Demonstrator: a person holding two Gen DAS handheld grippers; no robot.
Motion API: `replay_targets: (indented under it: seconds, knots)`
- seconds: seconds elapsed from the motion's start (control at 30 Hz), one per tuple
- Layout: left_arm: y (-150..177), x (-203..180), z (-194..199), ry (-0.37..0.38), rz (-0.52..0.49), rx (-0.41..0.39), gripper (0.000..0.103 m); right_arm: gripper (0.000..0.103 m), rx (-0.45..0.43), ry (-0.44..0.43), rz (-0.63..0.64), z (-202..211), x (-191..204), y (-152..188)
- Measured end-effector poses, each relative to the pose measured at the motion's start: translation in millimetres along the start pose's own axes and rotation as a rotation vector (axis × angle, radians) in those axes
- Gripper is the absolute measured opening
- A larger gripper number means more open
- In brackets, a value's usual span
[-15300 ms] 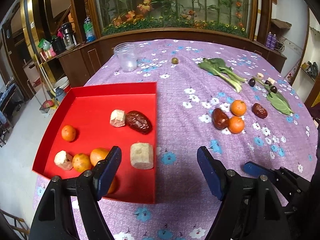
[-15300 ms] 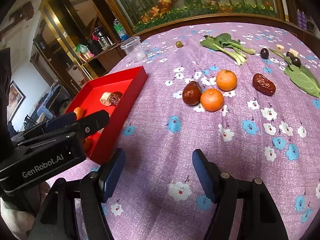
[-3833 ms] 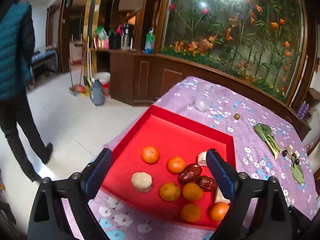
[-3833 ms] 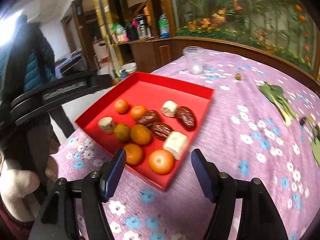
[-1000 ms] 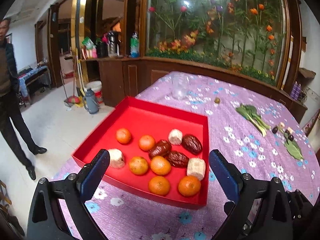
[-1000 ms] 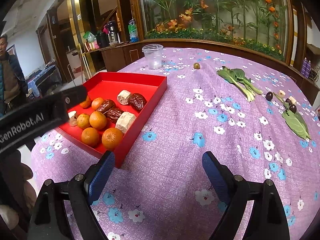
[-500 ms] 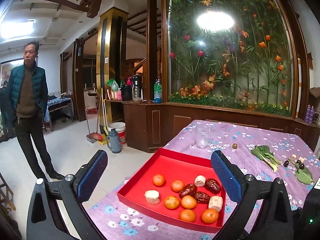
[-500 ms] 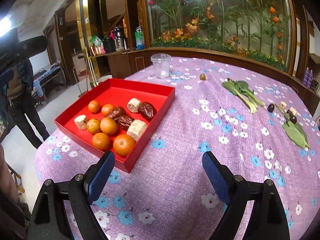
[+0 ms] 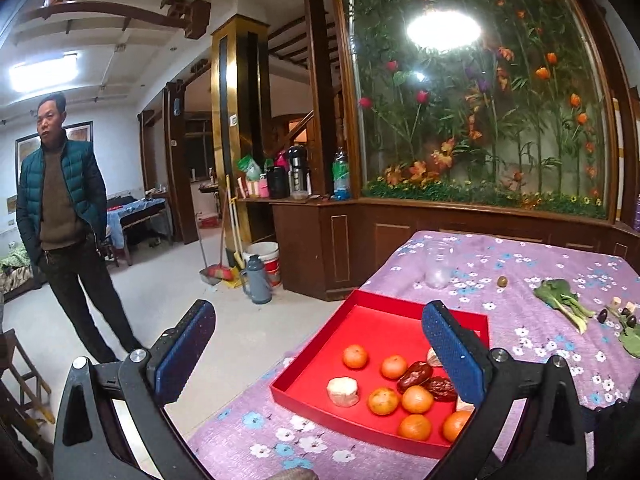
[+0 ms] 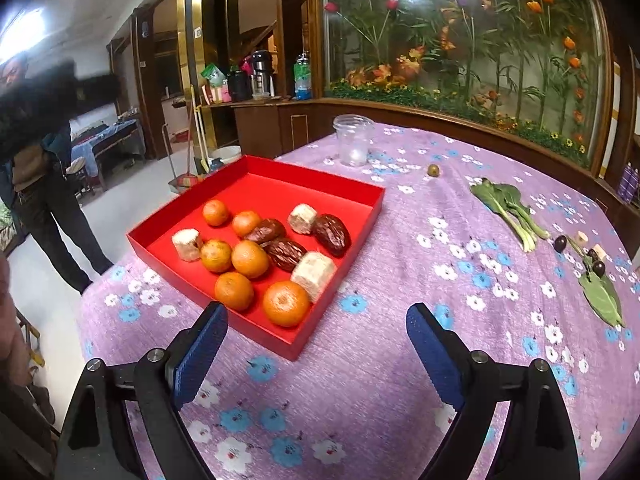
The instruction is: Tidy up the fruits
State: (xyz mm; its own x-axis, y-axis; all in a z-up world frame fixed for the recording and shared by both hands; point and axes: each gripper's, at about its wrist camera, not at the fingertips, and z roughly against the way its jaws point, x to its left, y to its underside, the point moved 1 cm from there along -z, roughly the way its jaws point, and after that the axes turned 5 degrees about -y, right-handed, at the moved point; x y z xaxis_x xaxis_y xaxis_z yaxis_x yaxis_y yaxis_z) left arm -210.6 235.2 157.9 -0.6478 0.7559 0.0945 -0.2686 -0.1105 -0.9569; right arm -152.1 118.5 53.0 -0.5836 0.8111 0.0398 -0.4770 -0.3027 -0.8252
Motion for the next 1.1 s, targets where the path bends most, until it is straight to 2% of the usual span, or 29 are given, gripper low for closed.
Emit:
replay_targets:
  seconds: [0.1, 0.27, 0.4, 0.5, 0.73, 1.0, 1.1]
  knots:
    - [1, 6, 0, 0.001, 0.021, 0.001, 0.103, 0.095, -0.018, 0.003, 0.030, 5, 6, 1]
    - [6, 1, -10, 0.101, 0.022, 0.067, 0.103, 0.095, -0.009, 0.005, 0.052, 4, 11, 5]
    - [9, 3, -12, 0.118, 0.022, 0.064, 0.103, 0.095, -0.011, 0.006, 0.064, 4, 15, 4]
    - [10, 9, -21, 0.147, 0.047, 0.120, 0.103, 0.095, 0.004, 0.002, 0.083, -1, 21, 2]
    - [24, 16, -43, 0.119, 0.066, 0.213, 0.103, 0.095, -0.005, -0.012, 0.137, 0, 35, -12]
    - [32, 19, -59, 0.157, 0.100, 0.275, 0.103, 0.095, 0.029, -0.055, 0.158, -17, 53, -25]
    - [36, 21, -68, 0.169, 0.120, 0.321, 0.103, 0.095, 0.037, -0.069, 0.153, -21, 56, -25]
